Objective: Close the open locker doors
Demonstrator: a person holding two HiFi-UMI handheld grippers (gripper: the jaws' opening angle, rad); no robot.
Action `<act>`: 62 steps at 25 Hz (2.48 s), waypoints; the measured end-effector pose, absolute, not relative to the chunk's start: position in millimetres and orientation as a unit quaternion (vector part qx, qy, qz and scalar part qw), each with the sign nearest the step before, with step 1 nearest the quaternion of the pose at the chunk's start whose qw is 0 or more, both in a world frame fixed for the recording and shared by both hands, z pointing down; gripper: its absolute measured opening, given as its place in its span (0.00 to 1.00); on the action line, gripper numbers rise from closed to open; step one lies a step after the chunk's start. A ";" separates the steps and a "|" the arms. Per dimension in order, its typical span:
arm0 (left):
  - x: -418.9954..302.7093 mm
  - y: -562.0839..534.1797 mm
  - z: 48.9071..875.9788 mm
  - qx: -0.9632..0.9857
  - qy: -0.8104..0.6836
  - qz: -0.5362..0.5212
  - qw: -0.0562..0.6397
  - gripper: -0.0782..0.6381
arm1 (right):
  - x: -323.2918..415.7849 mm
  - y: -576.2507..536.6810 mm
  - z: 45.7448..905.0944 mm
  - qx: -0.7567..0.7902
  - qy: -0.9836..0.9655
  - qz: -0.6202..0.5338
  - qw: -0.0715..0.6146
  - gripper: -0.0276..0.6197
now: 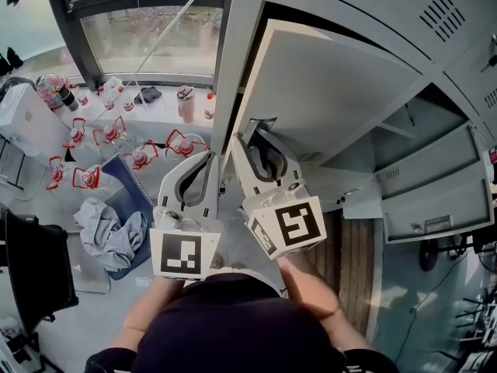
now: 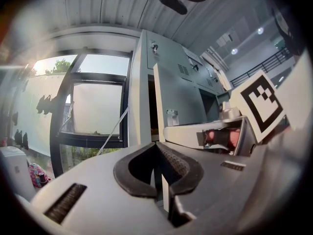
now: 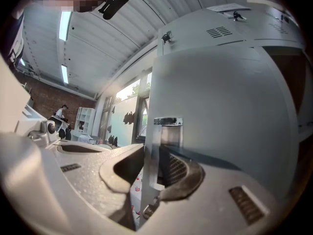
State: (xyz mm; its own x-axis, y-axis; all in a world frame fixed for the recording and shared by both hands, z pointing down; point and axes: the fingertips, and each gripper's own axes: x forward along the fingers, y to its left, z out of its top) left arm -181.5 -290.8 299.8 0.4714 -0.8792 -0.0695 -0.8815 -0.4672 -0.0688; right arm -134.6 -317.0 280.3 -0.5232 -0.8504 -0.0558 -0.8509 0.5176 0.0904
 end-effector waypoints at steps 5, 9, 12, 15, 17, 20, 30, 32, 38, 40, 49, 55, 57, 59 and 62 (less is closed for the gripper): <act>-180.5 -297.9 301.6 -0.858 0.512 0.011 0.046 0.11 | -134.8 -325.2 280.2 -0.491 0.869 0.054 0.003 0.19; -181.7 -302.0 303.7 -0.858 0.512 0.012 0.044 0.11 | -135.1 -331.0 280.9 -0.494 0.868 0.055 0.001 0.19; -182.5 -304.9 304.3 -0.858 0.512 0.011 0.042 0.11 | -134.7 -335.4 280.5 -0.496 0.867 0.055 0.000 0.18; -182.8 -308.0 304.8 -0.859 0.511 0.011 0.041 0.11 | -134.6 -339.7 280.4 -0.499 0.865 0.055 0.000 0.18; -182.4 -309.4 304.7 -0.859 0.510 0.012 0.039 0.11 | -134.8 -342.6 280.4 -0.500 0.864 0.055 -0.001 0.18; -182.4 -310.9 304.2 -0.860 0.509 0.017 0.036 0.11 | -135.1 -346.7 280.4 -0.503 0.863 0.054 0.001 0.18; -185.9 -315.4 306.1 -0.859 0.512 0.016 0.032 0.11 | -134.4 -359.0 280.6 -0.512 0.857 0.054 -0.001 0.17; -187.5 -315.8 306.5 -0.858 0.513 0.016 0.032 0.11 | -134.3 -360.7 280.8 -0.514 0.856 0.054 -0.001 0.17; -190.4 -316.4 307.3 -0.856 0.515 0.016 0.032 0.11 | -134.9 -365.5 280.8 -0.519 0.853 0.051 -0.001 0.17; -191.0 -316.6 306.9 -0.856 0.516 0.017 0.033 0.11 | -134.8 -366.9 280.9 -0.521 0.852 0.051 -0.001 0.16; -189.1 -318.1 306.5 -0.855 0.517 0.013 0.034 0.11 | -134.3 -370.1 280.8 -0.526 0.849 0.048 0.001 0.16; -186.0 -316.7 304.0 -0.855 0.517 0.016 0.037 0.11 | -133.3 -369.3 280.8 -0.533 0.844 0.055 -0.008 0.17; -185.6 -315.5 303.6 -0.855 0.517 0.016 0.036 0.11 | -131.6 -367.3 279.6 -0.539 0.840 0.061 -0.010 0.17; -184.7 -314.0 303.1 -0.855 0.517 0.017 0.035 0.11 | -128.5 -364.7 278.0 -0.543 0.838 0.060 -0.006 0.17; -182.0 -311.1 302.4 -0.856 0.515 0.018 0.035 0.11 | -123.0 -359.3 275.0 -0.545 0.836 0.058 0.001 0.17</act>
